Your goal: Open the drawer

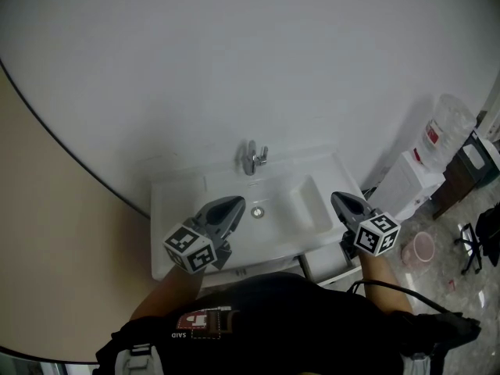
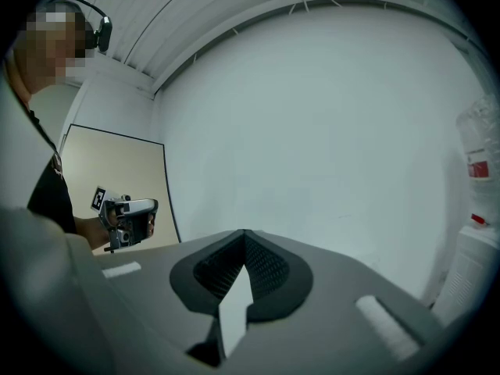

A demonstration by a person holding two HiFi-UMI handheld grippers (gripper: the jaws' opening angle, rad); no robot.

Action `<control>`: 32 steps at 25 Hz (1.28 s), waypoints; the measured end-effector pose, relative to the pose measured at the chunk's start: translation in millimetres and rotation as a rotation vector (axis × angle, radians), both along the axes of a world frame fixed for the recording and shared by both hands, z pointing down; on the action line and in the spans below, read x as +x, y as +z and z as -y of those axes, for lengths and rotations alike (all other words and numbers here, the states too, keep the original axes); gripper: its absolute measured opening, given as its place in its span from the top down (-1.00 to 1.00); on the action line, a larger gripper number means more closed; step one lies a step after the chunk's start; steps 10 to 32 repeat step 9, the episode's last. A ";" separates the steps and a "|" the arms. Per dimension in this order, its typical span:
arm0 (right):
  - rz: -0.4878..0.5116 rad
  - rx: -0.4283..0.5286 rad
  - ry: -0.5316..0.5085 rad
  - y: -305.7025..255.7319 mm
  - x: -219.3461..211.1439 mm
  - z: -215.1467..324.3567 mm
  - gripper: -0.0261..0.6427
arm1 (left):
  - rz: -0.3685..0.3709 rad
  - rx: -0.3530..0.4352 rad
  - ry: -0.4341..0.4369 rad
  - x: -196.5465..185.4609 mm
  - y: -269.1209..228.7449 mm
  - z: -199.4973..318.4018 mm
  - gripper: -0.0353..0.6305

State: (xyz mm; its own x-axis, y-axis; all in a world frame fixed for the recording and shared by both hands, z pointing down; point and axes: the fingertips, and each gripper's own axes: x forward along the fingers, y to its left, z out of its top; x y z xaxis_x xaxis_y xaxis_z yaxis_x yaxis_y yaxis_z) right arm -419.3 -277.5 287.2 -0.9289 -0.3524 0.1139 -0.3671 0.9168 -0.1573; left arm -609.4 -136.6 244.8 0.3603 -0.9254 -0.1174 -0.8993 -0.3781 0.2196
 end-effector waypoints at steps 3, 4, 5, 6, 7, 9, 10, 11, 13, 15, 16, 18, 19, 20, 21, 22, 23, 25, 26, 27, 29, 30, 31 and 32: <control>0.000 0.003 -0.001 0.5 -1.0 -0.6 0.93 | -0.006 -0.003 -0.001 -1.3 0.5 -1.2 0.89; -0.002 0.004 -0.002 0.4 -1.0 -1.5 0.93 | -0.006 -0.002 -0.002 -1.1 0.1 -2.3 0.89; -0.003 0.006 -0.003 0.1 -1.0 -2.3 0.93 | -0.006 -0.001 -0.002 -1.0 -0.3 -3.2 0.89; -0.005 0.007 -0.004 -0.3 -1.3 -2.7 0.93 | -0.007 0.000 -0.003 -1.3 -0.7 -3.6 0.89; -0.006 0.008 -0.005 -0.7 -1.7 -2.7 0.93 | -0.008 0.001 -0.003 -1.6 -1.3 -3.6 0.89; -0.007 0.010 -0.006 -1.5 -2.5 -2.2 0.93 | -0.010 0.001 -0.004 -2.4 -2.4 -3.3 0.89; -0.007 0.010 -0.006 -1.5 -2.5 -2.2 0.93 | -0.010 0.001 -0.004 -2.4 -2.4 -3.3 0.89; -0.007 0.010 -0.006 -1.5 -2.5 -2.2 0.93 | -0.010 0.001 -0.004 -2.4 -2.4 -3.3 0.89; -0.007 0.010 -0.006 -1.5 -2.5 -2.2 0.93 | -0.010 0.001 -0.004 -2.4 -2.4 -3.3 0.89; -0.007 0.010 -0.006 -1.5 -2.5 -2.2 0.93 | -0.010 0.001 -0.004 -2.4 -2.4 -3.3 0.89; -0.007 0.010 -0.006 -1.5 -2.5 -2.2 0.93 | -0.010 0.001 -0.004 -2.4 -2.4 -3.3 0.89; -0.007 0.010 -0.006 -1.5 -2.5 -2.2 0.93 | -0.010 0.001 -0.004 -2.4 -2.4 -3.3 0.89; -0.007 0.010 -0.006 -1.5 -2.5 -2.2 0.93 | -0.010 0.001 -0.004 -2.4 -2.4 -3.3 0.89; -0.007 0.010 -0.006 -1.5 -2.5 -2.2 0.93 | -0.010 0.001 -0.004 -2.4 -2.4 -3.3 0.89; -0.007 0.010 -0.006 -1.5 -2.5 -2.2 0.93 | -0.010 0.001 -0.004 -2.4 -2.4 -3.3 0.89; -0.007 0.010 -0.006 -1.5 -2.5 -2.2 0.93 | -0.010 0.001 -0.004 -2.4 -2.4 -3.3 0.89; -0.007 0.010 -0.006 -1.5 -2.5 -2.2 0.93 | -0.010 0.001 -0.004 -2.4 -2.4 -3.3 0.89; -0.007 0.010 -0.006 -1.5 -2.5 -2.2 0.93 | -0.010 0.001 -0.004 -2.4 -2.4 -3.3 0.89; -0.007 0.010 -0.006 -1.5 -2.5 -2.2 0.93 | -0.010 0.001 -0.004 -2.4 -2.4 -3.3 0.89; -0.007 0.010 -0.006 -1.5 -2.5 -2.2 0.93 | -0.010 0.001 -0.004 -2.4 -2.4 -3.3 0.89; -0.007 0.010 -0.006 -1.5 -2.5 -2.2 0.93 | -0.010 0.001 -0.004 -2.4 -2.4 -3.3 0.89; -0.007 0.010 -0.006 -1.5 -2.5 -2.2 0.93 | -0.010 0.001 -0.004 -2.4 -2.4 -3.3 0.89; -0.007 0.010 -0.006 -1.5 -2.5 -2.2 0.93 | -0.010 0.001 -0.004 -2.4 -2.4 -3.3 0.89; -0.007 0.010 -0.006 -1.5 -2.5 -2.2 0.93 | -0.010 0.001 -0.004 -2.4 -2.4 -3.3 0.89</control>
